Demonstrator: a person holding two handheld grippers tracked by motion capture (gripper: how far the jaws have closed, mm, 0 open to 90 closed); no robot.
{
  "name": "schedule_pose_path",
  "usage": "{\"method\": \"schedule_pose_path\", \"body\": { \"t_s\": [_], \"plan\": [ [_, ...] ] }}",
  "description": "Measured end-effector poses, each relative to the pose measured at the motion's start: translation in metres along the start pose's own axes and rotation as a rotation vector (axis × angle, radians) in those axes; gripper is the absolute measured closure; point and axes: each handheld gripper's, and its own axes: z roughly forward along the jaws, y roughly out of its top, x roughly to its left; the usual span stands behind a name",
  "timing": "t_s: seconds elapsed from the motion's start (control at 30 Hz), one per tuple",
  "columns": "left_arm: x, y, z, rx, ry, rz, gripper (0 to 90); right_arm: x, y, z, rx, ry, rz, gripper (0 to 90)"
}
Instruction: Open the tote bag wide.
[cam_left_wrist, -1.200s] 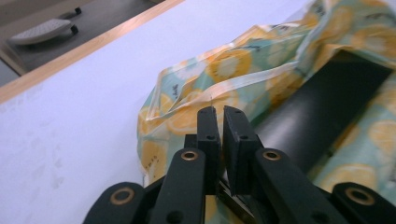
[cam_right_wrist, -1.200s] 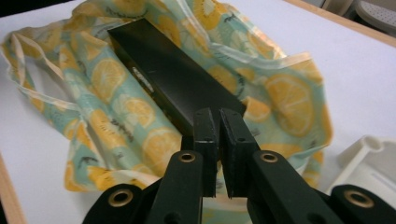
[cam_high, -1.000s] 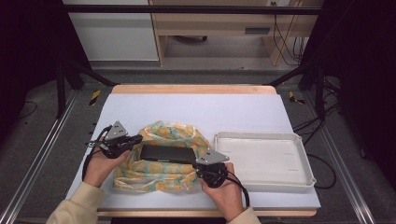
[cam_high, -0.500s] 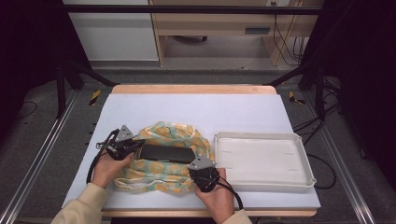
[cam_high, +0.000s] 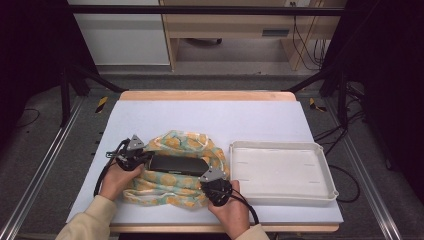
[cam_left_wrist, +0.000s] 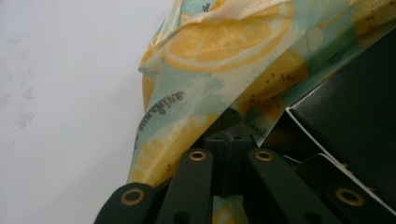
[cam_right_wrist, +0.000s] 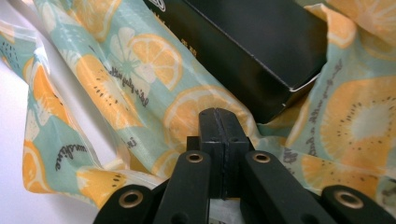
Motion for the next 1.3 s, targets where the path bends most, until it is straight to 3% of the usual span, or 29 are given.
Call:
{"method": "schedule_pose_path", "body": {
  "t_s": [0.4,0.57,0.8,0.93,1.07,1.3],
  "plan": [
    [0.001,-0.002,0.004,0.031,-0.001,0.004,90.0,0.0,-0.002,0.005,0.03,0.018,0.003,90.0],
    [-0.001,-0.001,-0.01,-0.014,0.011,0.002,90.0,-0.001,0.0,-0.001,0.012,0.022,0.002,90.0],
    [-0.007,0.001,-0.041,-0.113,-0.015,-0.005,90.0,-0.006,0.007,-0.023,-0.046,0.033,-0.004,90.0],
    [-0.01,0.01,-0.056,-0.175,-0.035,0.007,90.0,-0.017,0.017,-0.038,-0.08,0.007,-0.018,90.0],
    [-0.004,0.023,-0.06,-0.209,0.019,0.007,90.0,-0.035,0.03,-0.043,-0.09,-0.032,-0.033,90.0],
    [0.008,0.026,-0.041,-0.169,0.025,-0.009,90.0,-0.059,0.06,-0.034,-0.102,-0.034,-0.068,90.0]
  ]
}}
